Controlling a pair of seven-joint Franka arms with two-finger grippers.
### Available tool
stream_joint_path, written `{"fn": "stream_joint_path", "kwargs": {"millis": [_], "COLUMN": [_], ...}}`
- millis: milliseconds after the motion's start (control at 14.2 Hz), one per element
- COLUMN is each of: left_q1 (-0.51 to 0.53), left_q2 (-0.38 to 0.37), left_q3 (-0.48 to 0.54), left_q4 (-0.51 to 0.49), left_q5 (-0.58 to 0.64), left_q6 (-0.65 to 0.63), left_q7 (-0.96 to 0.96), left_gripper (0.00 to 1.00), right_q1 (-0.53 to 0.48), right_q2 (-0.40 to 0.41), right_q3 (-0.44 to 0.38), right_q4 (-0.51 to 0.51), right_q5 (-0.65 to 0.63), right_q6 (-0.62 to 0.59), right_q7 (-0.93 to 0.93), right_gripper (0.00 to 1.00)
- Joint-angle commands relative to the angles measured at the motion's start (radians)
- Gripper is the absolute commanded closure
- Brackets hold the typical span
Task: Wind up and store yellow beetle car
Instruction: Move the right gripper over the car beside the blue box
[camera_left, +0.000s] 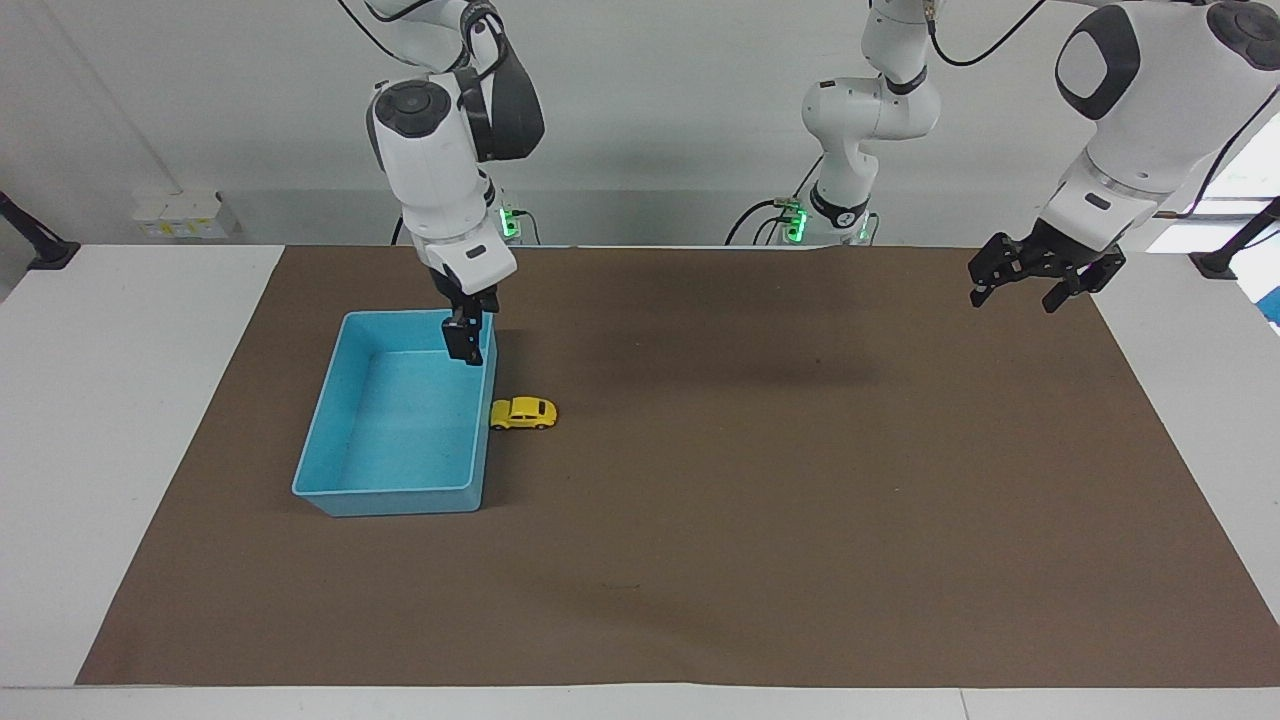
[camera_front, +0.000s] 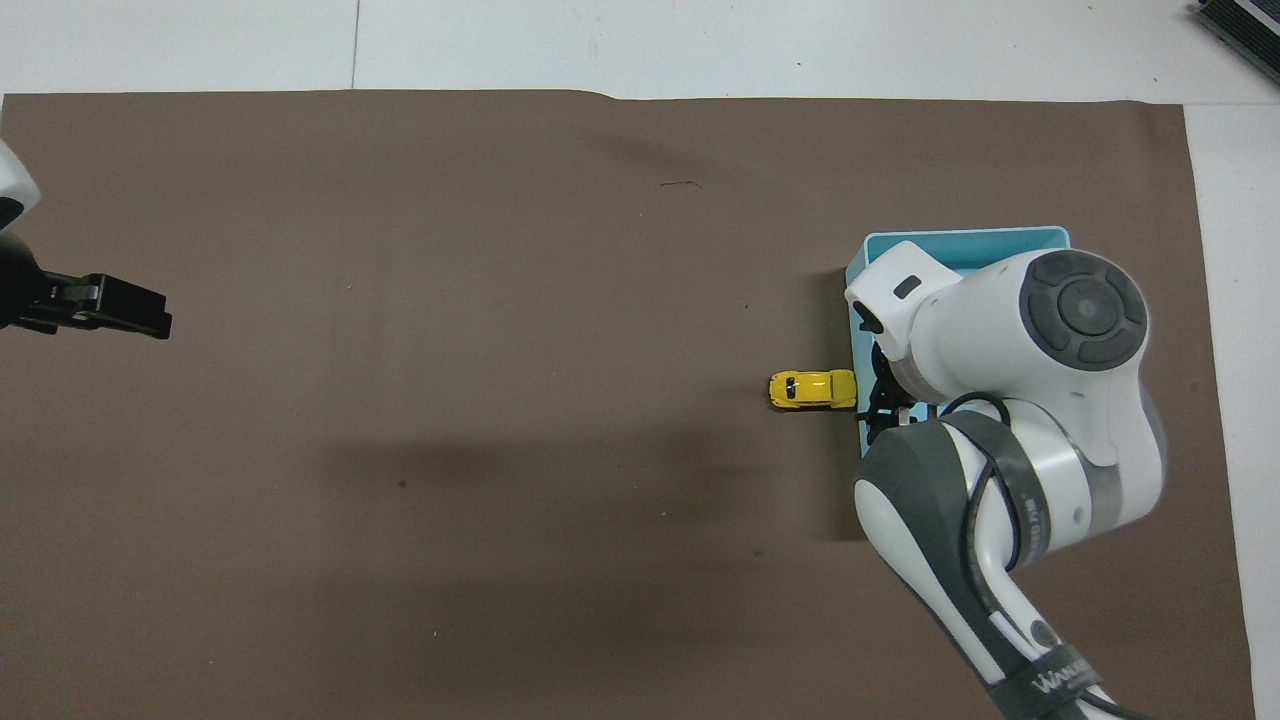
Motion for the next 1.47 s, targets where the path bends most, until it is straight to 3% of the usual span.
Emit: {"fn": "stream_joint_path", "kwargs": {"millis": [0, 632, 842, 1053, 1123, 1263, 1333, 1404], "left_q1": [-0.008, 0.003, 0.006, 0.006, 0.006, 0.006, 0.006, 0.006], "left_q2": [-0.016, -0.016, -0.016, -0.016, -0.015, -0.016, -0.016, -0.016], "left_q3": [-0.004, 0.01, 0.01, 0.01, 0.01, 0.01, 0.01, 0.01], "left_q4": [-0.008, -0.006, -0.006, -0.006, -0.006, -0.006, -0.006, -0.006], "left_q5": [0.024, 0.018, 0.018, 0.018, 0.018, 0.018, 0.018, 0.018], "left_q6": [-0.006, -0.006, -0.006, -0.006, -0.006, -0.006, -0.006, -0.006], "left_q7": [-0.018, -0.018, -0.018, -0.018, -0.018, -0.018, -0.018, -0.018], "left_gripper": [0.0, 0.0, 0.0, 0.0, 0.0, 0.0, 0.0, 0.0], "right_q1": [0.018, 0.027, 0.038, 0.039, 0.039, 0.038, 0.038, 0.038], "right_q2": [0.017, 0.117, 0.152, 0.155, 0.166, 0.172, 0.172, 0.172], "right_q3": [-0.003, -0.005, -0.005, -0.005, -0.005, -0.005, -0.005, -0.005], "right_q4": [-0.086, -0.134, -0.137, -0.137, -0.137, -0.137, -0.137, -0.137], "right_q5": [0.007, 0.002, 0.002, 0.002, -0.001, -0.044, -0.044, -0.044], "right_q6": [0.126, 0.299, 0.341, 0.341, 0.344, 0.352, 0.35, 0.349], "right_q7": [-0.024, -0.023, -0.021, -0.019, -0.019, -0.021, -0.01, 0.023], "right_gripper": [0.0, 0.03, 0.18, 0.19, 0.27, 0.53, 0.83, 0.89]}}
